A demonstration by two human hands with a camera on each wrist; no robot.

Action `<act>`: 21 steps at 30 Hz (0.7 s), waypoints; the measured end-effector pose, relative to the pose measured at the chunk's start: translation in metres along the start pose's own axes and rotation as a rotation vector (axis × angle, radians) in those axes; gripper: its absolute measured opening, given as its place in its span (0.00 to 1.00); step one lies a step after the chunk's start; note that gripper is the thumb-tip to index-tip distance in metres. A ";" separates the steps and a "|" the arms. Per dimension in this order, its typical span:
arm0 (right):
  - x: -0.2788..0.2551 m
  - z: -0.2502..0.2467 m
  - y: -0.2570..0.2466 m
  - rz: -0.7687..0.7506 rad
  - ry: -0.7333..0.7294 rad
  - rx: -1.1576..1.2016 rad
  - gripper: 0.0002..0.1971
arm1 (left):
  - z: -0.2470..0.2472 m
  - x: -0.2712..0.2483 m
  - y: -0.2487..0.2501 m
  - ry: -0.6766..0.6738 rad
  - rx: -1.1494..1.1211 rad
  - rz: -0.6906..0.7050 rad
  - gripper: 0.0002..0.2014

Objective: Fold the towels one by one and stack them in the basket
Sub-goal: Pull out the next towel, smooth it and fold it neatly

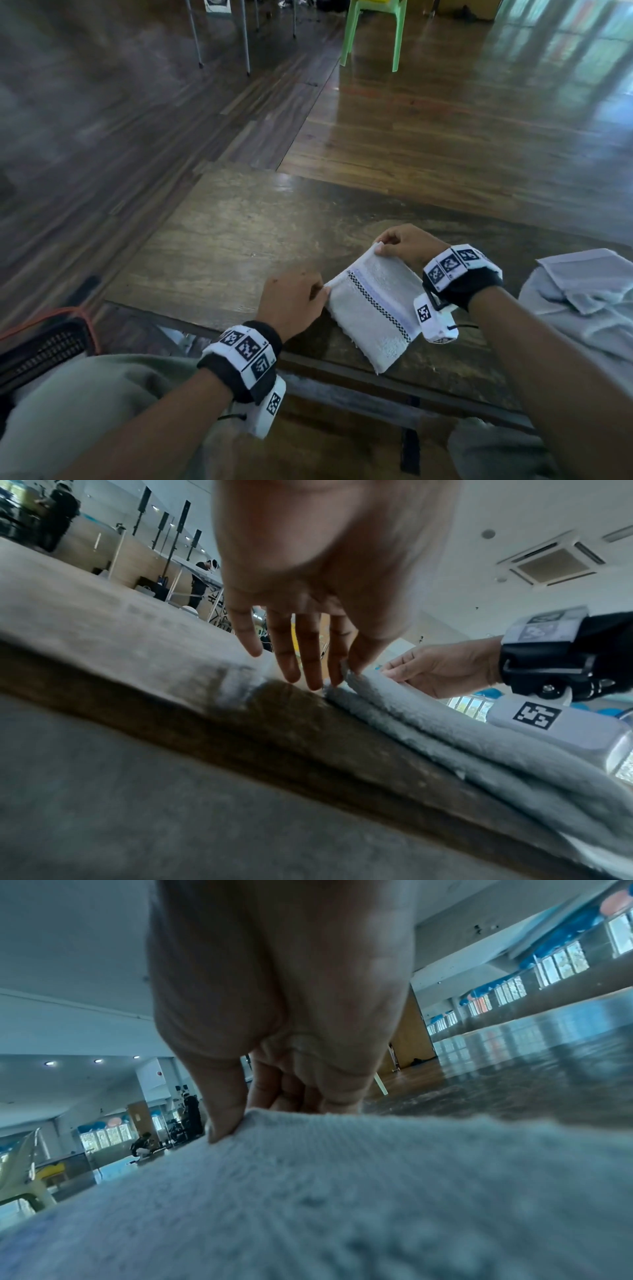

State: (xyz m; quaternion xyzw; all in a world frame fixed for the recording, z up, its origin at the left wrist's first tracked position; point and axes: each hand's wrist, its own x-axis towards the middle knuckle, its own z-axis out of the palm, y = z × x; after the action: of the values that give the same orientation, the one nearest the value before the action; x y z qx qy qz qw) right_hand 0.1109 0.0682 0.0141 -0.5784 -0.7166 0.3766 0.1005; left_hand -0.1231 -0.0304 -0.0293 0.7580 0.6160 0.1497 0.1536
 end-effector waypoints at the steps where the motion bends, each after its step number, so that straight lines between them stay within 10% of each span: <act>1: 0.003 0.001 0.000 0.005 0.007 -0.040 0.10 | 0.001 0.001 -0.001 -0.014 0.001 -0.008 0.13; 21: -0.001 0.002 0.011 0.071 0.006 -0.031 0.10 | 0.013 0.009 -0.001 0.065 -0.101 0.008 0.09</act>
State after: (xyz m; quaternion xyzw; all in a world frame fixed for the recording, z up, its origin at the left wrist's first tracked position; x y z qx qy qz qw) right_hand 0.1180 0.0673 0.0056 -0.6061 -0.7010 0.3671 0.0804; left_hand -0.1170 -0.0218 -0.0417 0.7464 0.6094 0.2058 0.1708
